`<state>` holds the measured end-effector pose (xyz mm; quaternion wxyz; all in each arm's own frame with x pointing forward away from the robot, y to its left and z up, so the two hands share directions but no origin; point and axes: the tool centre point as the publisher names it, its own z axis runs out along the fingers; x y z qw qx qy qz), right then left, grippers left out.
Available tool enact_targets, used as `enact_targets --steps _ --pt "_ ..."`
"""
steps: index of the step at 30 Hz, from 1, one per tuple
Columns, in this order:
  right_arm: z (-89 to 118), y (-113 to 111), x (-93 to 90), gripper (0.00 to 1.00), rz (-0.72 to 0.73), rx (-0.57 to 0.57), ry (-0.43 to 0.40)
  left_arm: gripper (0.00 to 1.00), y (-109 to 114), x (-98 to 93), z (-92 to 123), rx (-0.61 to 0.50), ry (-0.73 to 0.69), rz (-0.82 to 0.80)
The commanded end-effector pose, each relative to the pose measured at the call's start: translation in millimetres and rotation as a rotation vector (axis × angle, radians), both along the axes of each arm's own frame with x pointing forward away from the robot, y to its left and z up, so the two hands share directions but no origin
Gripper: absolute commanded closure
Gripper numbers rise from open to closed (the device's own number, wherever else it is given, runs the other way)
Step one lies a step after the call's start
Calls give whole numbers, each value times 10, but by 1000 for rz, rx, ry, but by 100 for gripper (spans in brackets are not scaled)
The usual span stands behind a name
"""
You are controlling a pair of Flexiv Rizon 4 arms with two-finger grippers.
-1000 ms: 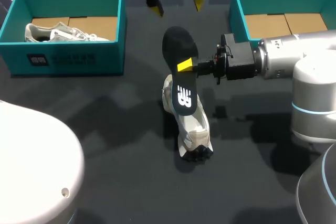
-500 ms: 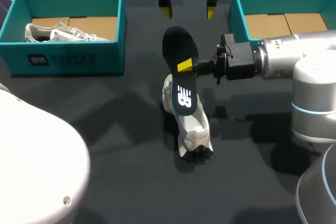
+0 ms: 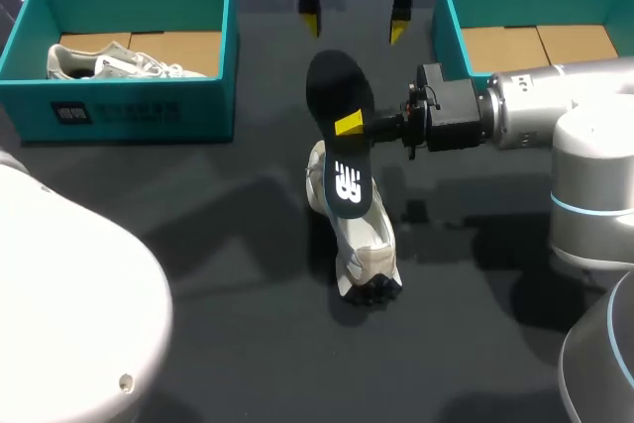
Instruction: Take the shoe out of the shoebox, open the shoe tongue, remove and reinsert the insole, then place the shoe into the shoebox
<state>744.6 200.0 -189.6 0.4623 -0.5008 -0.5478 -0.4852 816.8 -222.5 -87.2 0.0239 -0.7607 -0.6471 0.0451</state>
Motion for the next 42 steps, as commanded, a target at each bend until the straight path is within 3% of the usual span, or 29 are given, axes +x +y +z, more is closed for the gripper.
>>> enact_targets --steps 1,8,18,28,42 --pt "-7 16 -6 100 -2 -1 0 0 162 -28 -41 -100 2 31" --pt "-7 16 -6 100 -2 -1 0 0 341 -37 2 -272 -17 154" --pt "-7 16 -6 100 -2 -1 0 0 642 -16 -118 -585 20 260" --pt "-7 16 -6 100 -2 -1 0 0 853 -82 -249 -927 68 232" --pt "-7 16 -6 100 -2 -1 0 0 894 -54 -414 -1127 48 187"
